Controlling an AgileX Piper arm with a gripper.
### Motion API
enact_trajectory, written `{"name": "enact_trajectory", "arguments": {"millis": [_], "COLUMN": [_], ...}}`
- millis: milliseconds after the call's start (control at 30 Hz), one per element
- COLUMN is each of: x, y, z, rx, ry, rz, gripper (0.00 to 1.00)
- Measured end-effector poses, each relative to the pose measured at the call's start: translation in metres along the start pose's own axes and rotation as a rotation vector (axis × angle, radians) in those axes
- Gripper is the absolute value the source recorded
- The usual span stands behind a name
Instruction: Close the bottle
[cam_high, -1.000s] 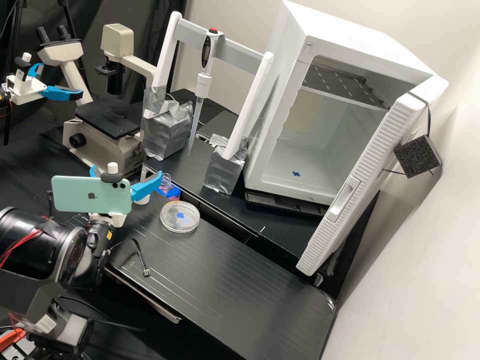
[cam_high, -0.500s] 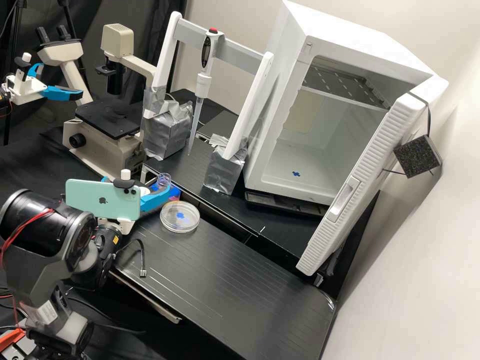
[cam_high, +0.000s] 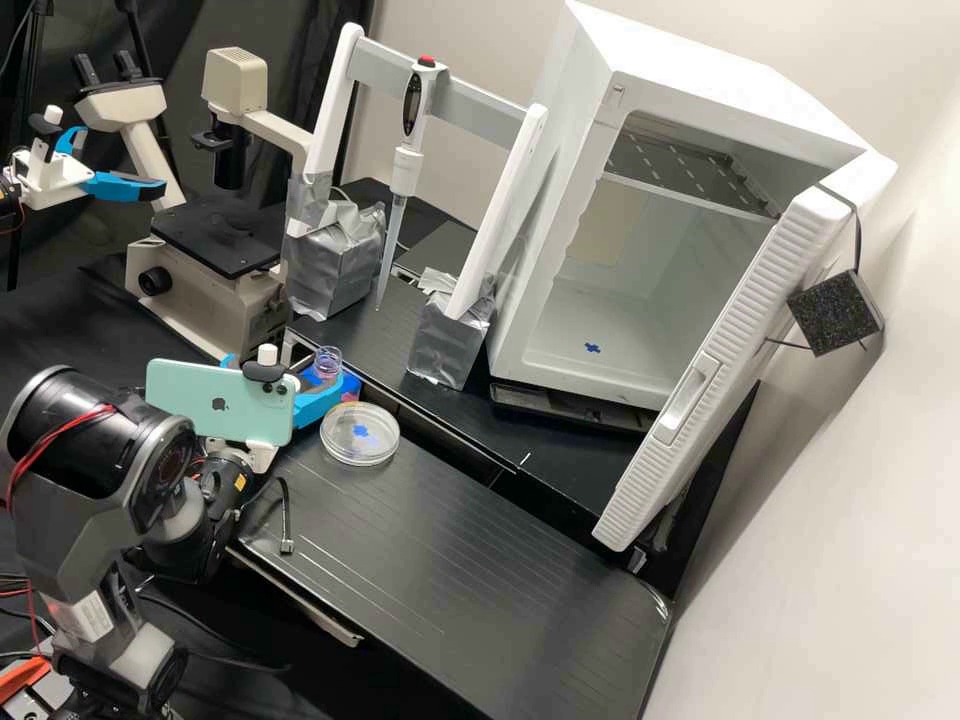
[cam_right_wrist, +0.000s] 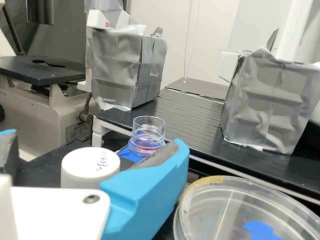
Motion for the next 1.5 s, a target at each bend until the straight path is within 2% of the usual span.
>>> {"name": "enact_trajectory", "arguments": {"millis": [233, 1500], "x": [-0.0021, -0.0018], "y": [0.0053, 0.0048], "z": [-0.0010, 0.0013], "rx": [0.018, 0.023], "ry": [0.011, 0.003], "rz": [0.022, 0.016], "gripper": [0.00, 0.00]}}
